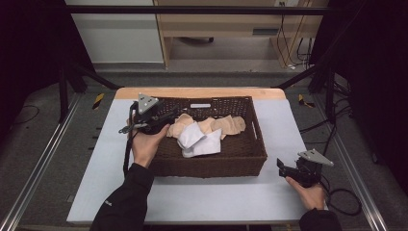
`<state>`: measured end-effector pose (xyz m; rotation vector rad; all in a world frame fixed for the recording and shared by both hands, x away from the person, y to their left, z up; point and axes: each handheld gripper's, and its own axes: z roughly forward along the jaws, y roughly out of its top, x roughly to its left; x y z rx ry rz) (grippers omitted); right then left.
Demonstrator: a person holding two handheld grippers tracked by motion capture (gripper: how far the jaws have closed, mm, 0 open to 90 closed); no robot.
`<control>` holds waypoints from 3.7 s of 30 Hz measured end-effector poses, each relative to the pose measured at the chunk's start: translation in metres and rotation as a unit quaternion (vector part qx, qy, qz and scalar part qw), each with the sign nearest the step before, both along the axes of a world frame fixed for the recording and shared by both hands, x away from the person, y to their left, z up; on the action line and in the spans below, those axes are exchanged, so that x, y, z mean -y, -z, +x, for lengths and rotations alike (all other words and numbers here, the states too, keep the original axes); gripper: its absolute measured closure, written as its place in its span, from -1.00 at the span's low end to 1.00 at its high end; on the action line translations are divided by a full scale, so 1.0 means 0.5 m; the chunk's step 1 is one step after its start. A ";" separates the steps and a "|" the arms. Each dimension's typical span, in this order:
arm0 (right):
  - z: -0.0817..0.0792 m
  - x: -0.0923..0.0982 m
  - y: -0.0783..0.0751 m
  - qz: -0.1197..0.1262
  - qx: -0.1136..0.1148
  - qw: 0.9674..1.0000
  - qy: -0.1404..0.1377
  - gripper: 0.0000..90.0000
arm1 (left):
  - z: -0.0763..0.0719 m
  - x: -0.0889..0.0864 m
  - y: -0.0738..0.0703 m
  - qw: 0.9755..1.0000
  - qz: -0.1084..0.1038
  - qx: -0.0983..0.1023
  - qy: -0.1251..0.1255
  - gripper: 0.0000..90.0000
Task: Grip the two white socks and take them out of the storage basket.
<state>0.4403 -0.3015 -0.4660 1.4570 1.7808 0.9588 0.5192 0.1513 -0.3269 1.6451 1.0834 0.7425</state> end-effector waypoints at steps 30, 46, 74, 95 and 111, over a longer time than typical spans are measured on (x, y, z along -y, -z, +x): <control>0.006 0.000 0.002 -0.001 0.005 1.000 -0.004 -0.83 | 0.094 0.106 0.095 0.997 0.043 -0.059 0.018 -0.20; 0.006 -0.003 0.004 0.001 0.007 1.000 -0.008 -0.83 | 0.118 0.134 0.166 0.990 0.071 -0.114 0.032 -0.24; 0.007 -0.004 0.005 -0.004 0.004 1.000 -0.008 -0.83 | 0.123 0.153 0.219 0.962 0.158 -0.213 0.061 0.08; 0.006 -0.002 0.004 -0.008 0.005 1.000 -0.007 -0.82 | 0.097 0.125 0.158 0.984 0.097 -0.147 0.042 0.91; 0.005 -0.001 0.003 -0.010 0.005 1.000 -0.004 -0.82 | 0.025 0.062 0.023 0.998 -0.028 0.008 0.064 0.91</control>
